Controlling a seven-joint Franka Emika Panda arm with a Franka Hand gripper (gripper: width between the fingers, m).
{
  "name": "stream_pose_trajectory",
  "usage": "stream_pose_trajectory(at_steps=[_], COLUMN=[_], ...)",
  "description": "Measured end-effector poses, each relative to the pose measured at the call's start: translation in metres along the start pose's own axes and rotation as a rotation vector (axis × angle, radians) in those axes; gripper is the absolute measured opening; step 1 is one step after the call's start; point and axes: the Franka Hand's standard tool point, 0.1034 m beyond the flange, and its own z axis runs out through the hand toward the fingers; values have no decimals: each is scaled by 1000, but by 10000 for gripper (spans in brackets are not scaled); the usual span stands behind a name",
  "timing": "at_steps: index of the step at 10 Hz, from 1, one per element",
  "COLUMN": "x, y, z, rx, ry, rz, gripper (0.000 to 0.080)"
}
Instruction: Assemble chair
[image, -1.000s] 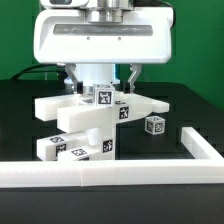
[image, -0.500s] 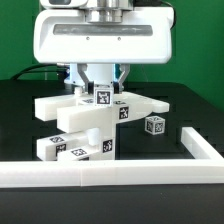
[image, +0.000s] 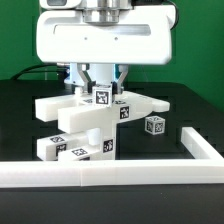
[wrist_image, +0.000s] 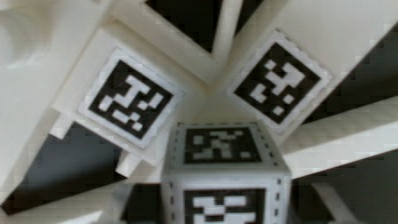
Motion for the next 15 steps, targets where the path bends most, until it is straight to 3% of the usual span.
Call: stream_pose_trajectory(at_steps=[7,13,15], x=[0,-2,-1], y=[-1,-5,-4], z=[0,0,0], rx=[2,18,34], ry=[0,-11,-25], rz=[372,793,975], gripper=[287,287,287])
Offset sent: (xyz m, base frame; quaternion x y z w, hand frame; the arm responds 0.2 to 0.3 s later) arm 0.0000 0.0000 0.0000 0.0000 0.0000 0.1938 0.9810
